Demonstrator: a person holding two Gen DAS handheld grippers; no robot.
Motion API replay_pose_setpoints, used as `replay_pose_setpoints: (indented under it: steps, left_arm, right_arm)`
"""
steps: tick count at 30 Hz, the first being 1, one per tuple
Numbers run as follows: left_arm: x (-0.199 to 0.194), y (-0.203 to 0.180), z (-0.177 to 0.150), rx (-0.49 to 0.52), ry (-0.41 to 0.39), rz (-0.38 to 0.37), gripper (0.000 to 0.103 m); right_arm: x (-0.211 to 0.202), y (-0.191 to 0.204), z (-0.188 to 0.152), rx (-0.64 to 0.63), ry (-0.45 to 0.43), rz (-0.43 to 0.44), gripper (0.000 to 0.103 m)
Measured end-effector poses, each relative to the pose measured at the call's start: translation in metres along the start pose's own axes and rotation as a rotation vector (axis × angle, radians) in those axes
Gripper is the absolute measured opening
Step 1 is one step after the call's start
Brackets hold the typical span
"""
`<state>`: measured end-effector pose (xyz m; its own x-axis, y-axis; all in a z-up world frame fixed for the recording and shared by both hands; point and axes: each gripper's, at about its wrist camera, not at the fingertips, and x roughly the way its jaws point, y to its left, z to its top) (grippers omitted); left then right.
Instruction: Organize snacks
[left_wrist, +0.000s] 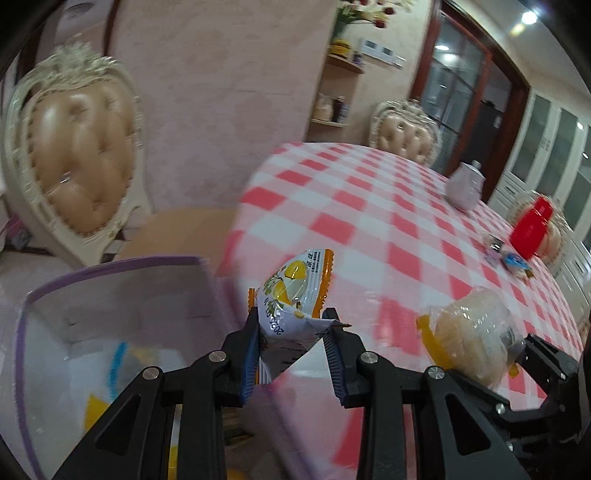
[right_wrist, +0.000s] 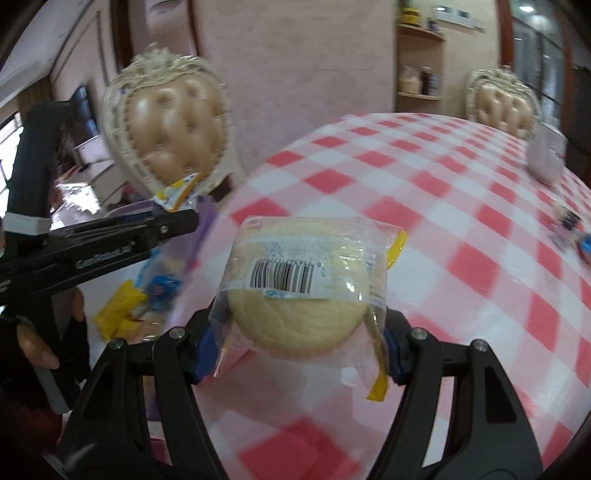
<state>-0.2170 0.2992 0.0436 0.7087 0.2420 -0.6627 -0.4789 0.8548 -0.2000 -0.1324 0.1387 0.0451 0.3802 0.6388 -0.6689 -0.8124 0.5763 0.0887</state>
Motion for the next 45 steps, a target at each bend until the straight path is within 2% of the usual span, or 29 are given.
replay_pose_setpoints:
  steps: [8,13,21,23,25,27,29,32,35,40,45]
  left_arm:
    - [-0.021,0.067,-0.007,-0.082,-0.008,0.129,0.034]
    - [-0.031,0.095,-0.013,-0.11,-0.016,0.185,0.034]
    - [-0.032,0.116,-0.018,-0.154,-0.005,0.247,0.035]
    - [-0.029,0.115,-0.017,-0.166,0.004,0.253,0.045]
    - [-0.027,0.111,-0.016,-0.171,0.004,0.261,0.065]
    - [-0.028,0.102,-0.014,-0.16,-0.005,0.264,0.071]
    - [-0.025,0.092,-0.011,-0.14,-0.005,0.261,0.071]
    - [-0.017,0.068,-0.006,-0.097,0.012,0.247,0.072]
    - [-0.007,0.034,0.0,-0.03,0.022,0.227,0.072]
    - [0.017,-0.041,0.009,0.107,0.041,0.175,0.074]
    - [0.047,-0.144,0.013,0.265,0.062,0.072,0.074]
  right_arm:
    - [0.018,0.074,0.005,-0.136,0.018,0.131,0.072]
    - [0.025,0.116,0.0,-0.221,0.031,0.2,0.072]
    - [0.036,0.147,-0.012,-0.3,0.086,0.3,0.075]
    - [0.037,0.148,-0.014,-0.299,0.106,0.325,0.077]
    - [0.034,0.145,-0.014,-0.296,0.1,0.319,0.079]
    - [0.028,0.134,-0.012,-0.28,0.077,0.308,0.079]
    - [0.02,0.12,-0.009,-0.253,0.05,0.296,0.079]
    - [0.006,0.084,-0.006,-0.185,0.016,0.269,0.08]
    - [-0.009,0.04,-0.007,-0.123,-0.011,0.203,0.08]
    - [-0.038,-0.044,-0.017,0.009,-0.045,0.06,0.08]
    - [-0.072,-0.139,-0.026,0.172,-0.081,-0.074,0.08]
